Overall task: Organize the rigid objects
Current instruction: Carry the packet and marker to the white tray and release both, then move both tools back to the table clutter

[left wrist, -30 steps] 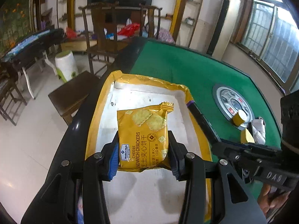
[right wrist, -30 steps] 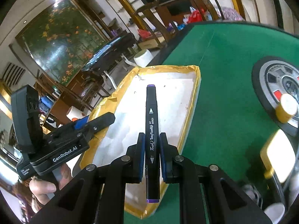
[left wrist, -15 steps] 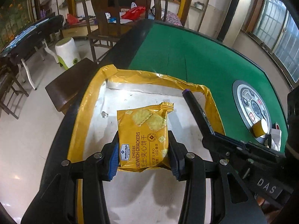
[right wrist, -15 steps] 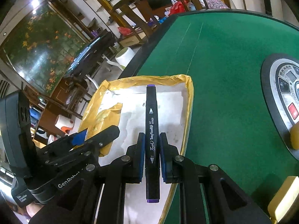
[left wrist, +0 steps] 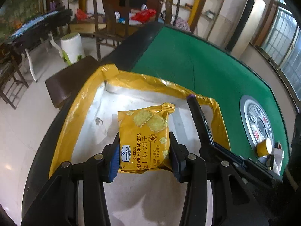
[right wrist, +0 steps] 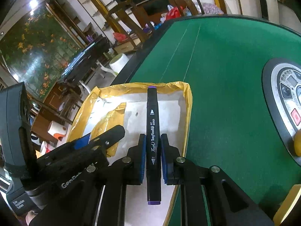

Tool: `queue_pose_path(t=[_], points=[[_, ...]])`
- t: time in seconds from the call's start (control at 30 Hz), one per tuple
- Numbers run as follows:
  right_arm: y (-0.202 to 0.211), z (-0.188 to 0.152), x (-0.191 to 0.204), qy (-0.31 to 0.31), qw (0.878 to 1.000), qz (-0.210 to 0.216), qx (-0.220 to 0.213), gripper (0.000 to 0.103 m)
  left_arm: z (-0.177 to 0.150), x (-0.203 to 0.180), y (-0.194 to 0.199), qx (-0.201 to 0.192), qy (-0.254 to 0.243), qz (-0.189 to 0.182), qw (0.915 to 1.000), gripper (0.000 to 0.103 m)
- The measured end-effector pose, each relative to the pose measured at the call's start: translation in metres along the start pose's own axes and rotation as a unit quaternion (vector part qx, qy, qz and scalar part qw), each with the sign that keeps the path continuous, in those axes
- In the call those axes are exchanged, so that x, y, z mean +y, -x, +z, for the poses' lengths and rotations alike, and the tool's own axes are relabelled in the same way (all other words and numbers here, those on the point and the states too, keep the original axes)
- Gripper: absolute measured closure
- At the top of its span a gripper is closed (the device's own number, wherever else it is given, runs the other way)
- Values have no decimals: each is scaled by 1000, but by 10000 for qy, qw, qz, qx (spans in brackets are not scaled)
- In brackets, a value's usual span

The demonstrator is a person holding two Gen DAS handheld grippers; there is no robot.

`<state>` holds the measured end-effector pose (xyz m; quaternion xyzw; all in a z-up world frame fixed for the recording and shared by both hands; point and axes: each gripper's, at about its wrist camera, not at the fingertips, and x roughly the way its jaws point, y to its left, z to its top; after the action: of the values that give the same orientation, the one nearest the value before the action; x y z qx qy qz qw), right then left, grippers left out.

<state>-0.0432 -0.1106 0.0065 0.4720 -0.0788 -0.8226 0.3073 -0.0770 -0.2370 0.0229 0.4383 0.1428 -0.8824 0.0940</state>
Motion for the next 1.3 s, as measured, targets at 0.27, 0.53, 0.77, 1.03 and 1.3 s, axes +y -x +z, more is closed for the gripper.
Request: queue_pose_path(t=[0.27,0.53,0.77,1.03,1.3], points=[[1,1,7,360,9991,-210,-111,90,1,1,-6,71,19,-37,10000,60],[-2,2,21,804,9945,-661,-140,90,3,3,-10,110,86,45,9999,60],[-2,1,20,800,9943,-686,-164,90,3,1,-11,122,104,18,9999,58],[1,0,18,693,9959,-555,-149,89,5,2,-6,47,155,-129,9998,51],[8,0,17,636,9965,-492,-227,85,6,5,4,-220,213,-254,9992,47]])
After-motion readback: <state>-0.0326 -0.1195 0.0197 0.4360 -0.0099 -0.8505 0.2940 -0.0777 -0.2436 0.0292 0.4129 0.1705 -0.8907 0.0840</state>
